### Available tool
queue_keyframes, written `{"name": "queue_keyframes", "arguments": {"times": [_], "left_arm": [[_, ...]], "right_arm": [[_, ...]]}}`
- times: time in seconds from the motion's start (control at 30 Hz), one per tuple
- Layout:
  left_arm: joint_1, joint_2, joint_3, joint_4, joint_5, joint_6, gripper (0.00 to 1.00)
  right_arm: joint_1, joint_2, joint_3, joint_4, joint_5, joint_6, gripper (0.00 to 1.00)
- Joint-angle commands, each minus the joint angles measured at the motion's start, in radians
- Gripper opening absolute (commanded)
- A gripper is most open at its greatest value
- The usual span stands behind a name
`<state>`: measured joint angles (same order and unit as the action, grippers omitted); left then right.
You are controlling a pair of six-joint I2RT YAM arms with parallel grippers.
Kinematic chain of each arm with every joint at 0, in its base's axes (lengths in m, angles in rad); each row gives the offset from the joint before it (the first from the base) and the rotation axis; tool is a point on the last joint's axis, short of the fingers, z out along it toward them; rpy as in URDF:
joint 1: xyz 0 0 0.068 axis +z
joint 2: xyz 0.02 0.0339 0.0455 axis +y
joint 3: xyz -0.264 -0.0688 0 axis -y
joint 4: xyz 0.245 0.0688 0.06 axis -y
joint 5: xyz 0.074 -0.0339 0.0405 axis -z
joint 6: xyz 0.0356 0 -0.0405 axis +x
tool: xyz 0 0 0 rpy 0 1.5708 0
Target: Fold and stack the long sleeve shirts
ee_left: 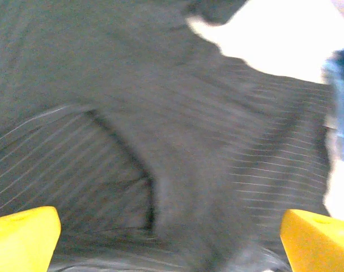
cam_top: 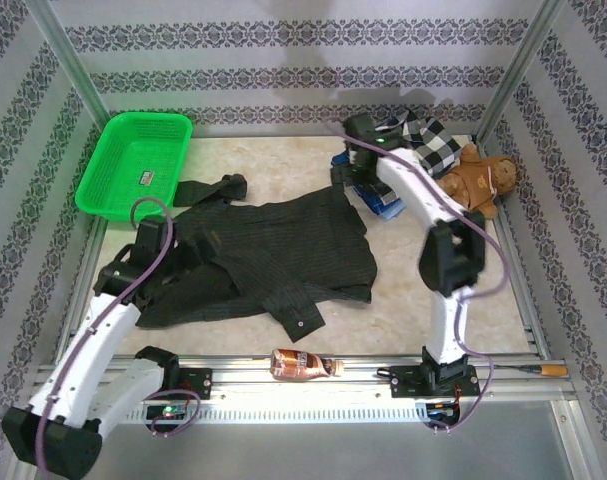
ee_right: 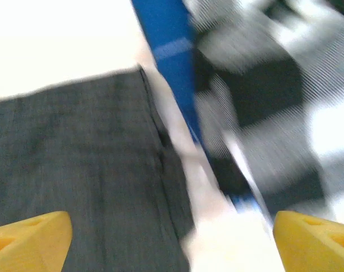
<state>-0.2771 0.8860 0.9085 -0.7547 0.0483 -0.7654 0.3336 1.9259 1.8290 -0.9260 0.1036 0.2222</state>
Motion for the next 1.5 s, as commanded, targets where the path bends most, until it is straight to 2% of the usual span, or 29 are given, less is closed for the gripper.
{"name": "queue_keyframes", "arguments": {"times": [0.0,0.1,0.2,0.27,0.4,0.6,0.77,0.93,1.3,1.47], "left_arm": [[-0.214,0.166,0.156,0.005,-0.086,0.156,1.00],[-0.392,0.387,0.314,0.042,-0.061,0.310,1.00],[-0.527,0.613,0.474,0.052,-0.001,0.460,1.00],[-0.589,0.739,0.572,0.057,0.049,0.538,1.00],[-0.685,0.962,0.765,0.015,0.112,0.684,1.00],[-0.760,1.159,0.938,-0.090,0.144,0.822,1.00],[-0.782,1.214,0.998,-0.163,0.133,0.879,1.00],[-0.804,1.232,0.979,-0.199,0.112,0.892,1.00],[-0.835,1.288,0.934,-0.152,0.094,0.886,0.99],[-0.833,1.344,0.964,-0.150,0.039,0.889,0.95]], "right_arm": [[-0.100,-0.267,-0.303,0.089,-0.205,0.114,0.98],[-0.231,-0.423,-0.517,0.094,-0.302,0.147,0.98],[-0.395,-0.523,-0.696,0.091,-0.421,0.169,0.98],[-0.496,-0.570,-0.785,0.086,-0.487,0.158,0.98],[-0.622,-0.602,-0.876,0.080,-0.522,0.127,0.98],[-0.638,-0.559,-0.887,0.131,-0.593,0.168,0.98],[-0.642,-0.546,-0.871,0.136,-0.610,0.170,0.98],[-0.642,-0.533,-0.893,0.156,-0.631,0.180,0.98],[-0.642,-0.518,-0.887,0.167,-0.663,0.190,0.98],[-0.642,-0.538,-0.901,0.184,-0.688,0.201,0.98]]}}
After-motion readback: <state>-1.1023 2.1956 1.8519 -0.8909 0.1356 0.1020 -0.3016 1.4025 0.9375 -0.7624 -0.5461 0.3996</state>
